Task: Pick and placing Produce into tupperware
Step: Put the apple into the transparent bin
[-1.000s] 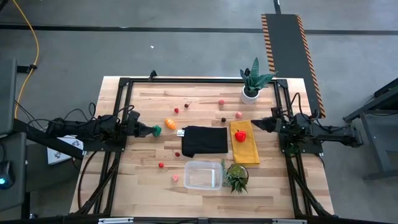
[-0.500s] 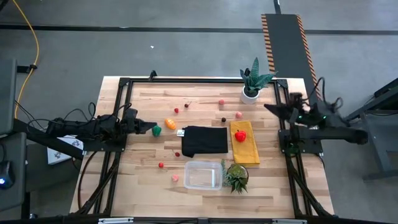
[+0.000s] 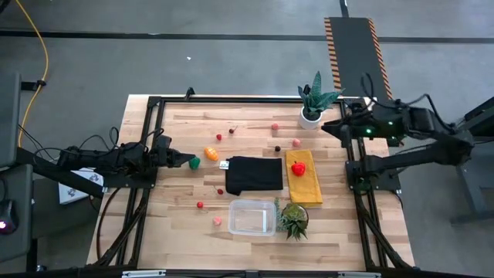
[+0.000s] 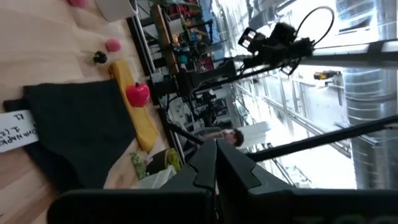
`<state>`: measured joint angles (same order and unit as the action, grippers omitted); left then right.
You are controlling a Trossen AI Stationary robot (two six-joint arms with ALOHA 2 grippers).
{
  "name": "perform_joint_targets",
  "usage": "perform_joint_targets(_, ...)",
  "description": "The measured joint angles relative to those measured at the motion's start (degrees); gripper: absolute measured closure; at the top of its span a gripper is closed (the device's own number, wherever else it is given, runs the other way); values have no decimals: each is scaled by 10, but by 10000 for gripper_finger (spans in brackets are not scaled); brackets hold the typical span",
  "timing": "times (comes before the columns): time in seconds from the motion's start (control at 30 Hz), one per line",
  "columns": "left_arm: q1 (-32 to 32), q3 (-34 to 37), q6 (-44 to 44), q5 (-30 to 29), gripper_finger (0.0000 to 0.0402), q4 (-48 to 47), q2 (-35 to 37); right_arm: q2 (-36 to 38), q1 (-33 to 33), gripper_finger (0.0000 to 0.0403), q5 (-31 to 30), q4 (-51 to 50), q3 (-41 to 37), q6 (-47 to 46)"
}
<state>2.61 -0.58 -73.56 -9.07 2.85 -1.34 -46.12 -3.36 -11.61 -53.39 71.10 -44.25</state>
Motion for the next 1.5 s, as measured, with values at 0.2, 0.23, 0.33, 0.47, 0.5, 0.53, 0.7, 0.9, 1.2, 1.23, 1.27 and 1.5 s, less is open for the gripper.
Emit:
perform_joint_targets(0.2,0,0,2,22,401,0,0,-104,0,165,33,-81,100,-74)
perform_joint_targets(0.23,0,0,2,24,401,-1,0,-121,0,157,33,-97,115,-78)
perform_joint_targets(0.33,0,0,3,34,401,-11,0,-174,0,147,33,-149,158,-90)
perform_joint_targets(0.47,0,0,16,62,401,-14,0,-250,0,147,36,-227,208,-102)
perform_joint_targets(0.5,0,0,16,67,401,-16,0,-269,0,147,36,-246,219,-102)
perform_joint_targets(0.53,0,0,16,72,401,-17,0,-287,0,147,35,-263,229,-101)
perform_joint_targets(0.7,0,0,26,96,401,-22,0,-368,0,147,29,-312,258,-74)
perform_joint_targets(0.9,0,0,42,111,401,-21,0,-420,0,147,17,-337,247,-68)
perform_joint_targets(1.2,0,0,43,112,401,-20,0,-402,0,147,49,-303,160,-99)
perform_joint_targets(1.23,0,0,43,112,401,-20,0,-396,0,147,52,-293,147,-103)
perform_joint_targets(1.27,0,0,43,112,401,-20,0,-391,0,147,55,-284,134,-110)
perform_joint_targets(1.5,0,0,43,112,401,-20,0,-378,0,147,87,-238,53,-138)
